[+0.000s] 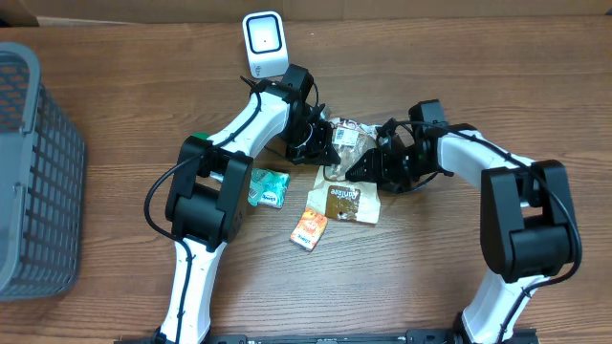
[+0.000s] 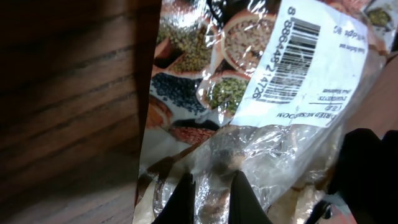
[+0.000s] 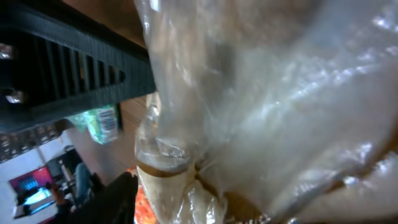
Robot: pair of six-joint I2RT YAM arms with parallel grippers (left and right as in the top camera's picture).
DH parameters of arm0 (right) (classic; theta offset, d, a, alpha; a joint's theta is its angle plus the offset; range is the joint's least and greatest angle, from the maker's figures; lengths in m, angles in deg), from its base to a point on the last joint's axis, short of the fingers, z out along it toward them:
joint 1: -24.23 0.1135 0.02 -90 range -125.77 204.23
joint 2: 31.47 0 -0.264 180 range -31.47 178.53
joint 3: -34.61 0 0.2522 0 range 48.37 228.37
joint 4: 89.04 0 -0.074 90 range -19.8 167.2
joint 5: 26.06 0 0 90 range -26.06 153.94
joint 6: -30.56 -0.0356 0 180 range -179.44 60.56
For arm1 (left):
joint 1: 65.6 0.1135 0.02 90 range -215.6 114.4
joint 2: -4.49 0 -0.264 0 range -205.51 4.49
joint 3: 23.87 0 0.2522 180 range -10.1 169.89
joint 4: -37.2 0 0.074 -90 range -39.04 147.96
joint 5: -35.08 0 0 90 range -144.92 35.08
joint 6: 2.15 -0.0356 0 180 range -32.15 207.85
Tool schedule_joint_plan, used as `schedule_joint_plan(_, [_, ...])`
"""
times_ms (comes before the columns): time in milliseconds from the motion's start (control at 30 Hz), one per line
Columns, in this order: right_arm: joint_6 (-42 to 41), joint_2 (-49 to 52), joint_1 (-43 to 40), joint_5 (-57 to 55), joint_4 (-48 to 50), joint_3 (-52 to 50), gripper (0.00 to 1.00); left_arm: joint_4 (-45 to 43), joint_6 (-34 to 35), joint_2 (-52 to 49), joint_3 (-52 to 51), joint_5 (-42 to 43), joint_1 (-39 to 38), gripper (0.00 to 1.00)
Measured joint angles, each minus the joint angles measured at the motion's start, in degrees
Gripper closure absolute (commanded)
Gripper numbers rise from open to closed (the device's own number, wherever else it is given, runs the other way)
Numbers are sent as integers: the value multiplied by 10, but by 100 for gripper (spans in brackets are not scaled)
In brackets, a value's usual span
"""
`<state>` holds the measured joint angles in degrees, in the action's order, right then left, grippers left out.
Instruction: Scan the item barcode
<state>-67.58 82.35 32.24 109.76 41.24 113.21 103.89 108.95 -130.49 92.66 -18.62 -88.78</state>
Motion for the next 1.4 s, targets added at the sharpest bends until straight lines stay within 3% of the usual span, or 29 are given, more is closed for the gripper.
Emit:
schedule_joint_plan(233, [-23, 2, 0, 39, 39, -2, 95, -2, 0, -2, 0, 1, 0, 96])
schedule_joint_plan(467, [-28, 2, -2, 46, 45, -2, 96, 11, -3, -3, 10, -1, 5, 96])
schedule_joint_plan(733, [-28, 2, -20, 53, 47, -2, 96, 147, -45, 19, 155, -66, 45, 96])
schedule_joint_plan(967, [-27, 2, -24, 54, 53, -2, 96, 269, -93, 157, 318, -167, 104, 94])
schedule_joint_plan(1200, [-27, 2, -24, 52, 53, -2, 96, 346, -141, 287, 360, -258, 203, 89])
schedule_joint_plan(1333, [-25, 2, -24, 51, 44, -2, 96, 378, -158, 285, 359, -281, 283, 60])
schedule_joint_plan(1367, [-24, 2, -24, 51, 35, -1, 96, 381, -159, 281, 357, -286, 300, 43])
schedule_joint_plan(1400, [-21, 2, -24, 51, 19, 0, 96, 383, -160, 276, 355, -291, 318, 19])
